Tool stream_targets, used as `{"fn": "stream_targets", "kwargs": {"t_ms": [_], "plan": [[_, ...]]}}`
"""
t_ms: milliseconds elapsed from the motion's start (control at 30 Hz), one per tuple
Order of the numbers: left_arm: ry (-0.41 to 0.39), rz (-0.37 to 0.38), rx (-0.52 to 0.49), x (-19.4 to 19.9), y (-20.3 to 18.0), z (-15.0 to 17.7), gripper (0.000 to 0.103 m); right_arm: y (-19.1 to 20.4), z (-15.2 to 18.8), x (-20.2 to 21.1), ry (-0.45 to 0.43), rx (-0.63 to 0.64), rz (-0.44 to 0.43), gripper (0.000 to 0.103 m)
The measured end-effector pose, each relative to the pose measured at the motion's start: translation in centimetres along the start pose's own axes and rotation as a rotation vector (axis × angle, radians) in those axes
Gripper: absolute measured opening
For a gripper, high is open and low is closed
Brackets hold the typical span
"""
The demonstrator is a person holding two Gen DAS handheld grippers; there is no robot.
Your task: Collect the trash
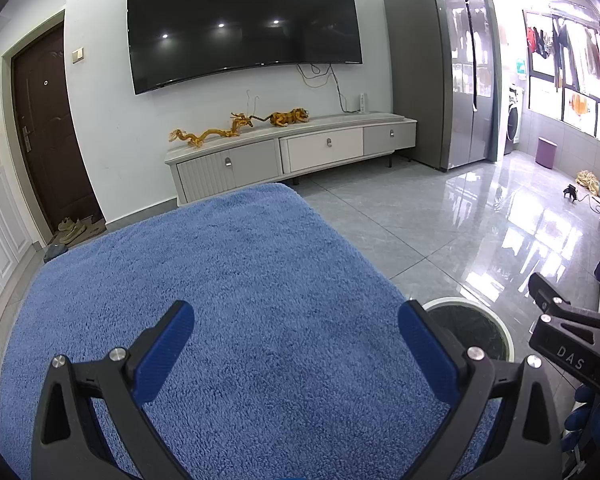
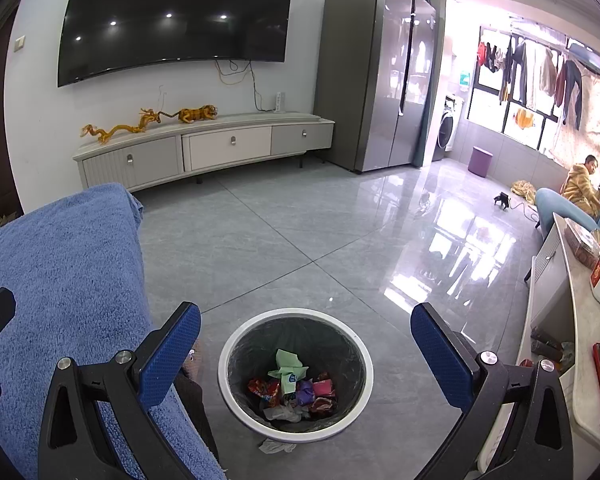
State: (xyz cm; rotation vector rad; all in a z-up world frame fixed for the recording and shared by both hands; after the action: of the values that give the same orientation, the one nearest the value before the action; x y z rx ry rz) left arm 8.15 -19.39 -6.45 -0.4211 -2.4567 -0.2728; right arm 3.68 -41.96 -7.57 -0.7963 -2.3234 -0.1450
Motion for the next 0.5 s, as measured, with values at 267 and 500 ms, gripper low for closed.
{"fn": "stream_targets", "kwargs": {"t_ms": [267,500], "plan": [[0.003,0.002,-0.002,0.04,-0.1,-0.08,0.103,0.08,-0.01,-0.08,0.001,0.003,0.0,0.103],[0.003,0.002,-0.002,0.06,-0.12,-0.1,0.103,0.05,-0.05,-0.09,0.001,0.003,0.0,0.103]]}}
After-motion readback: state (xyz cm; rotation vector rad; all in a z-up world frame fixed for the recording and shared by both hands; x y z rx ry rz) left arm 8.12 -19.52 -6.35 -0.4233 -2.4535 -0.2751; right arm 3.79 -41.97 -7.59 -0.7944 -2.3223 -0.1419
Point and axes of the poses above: each gripper's, at about its wrist camera, not at the fingertips, and x roughly against the way its jaws point, y to its left, z to its underside, the point moved 6 cm from there along -x, roughly the way its jaws point, and after that the axes turned 4 degrees about y, right-handed, at the moved point
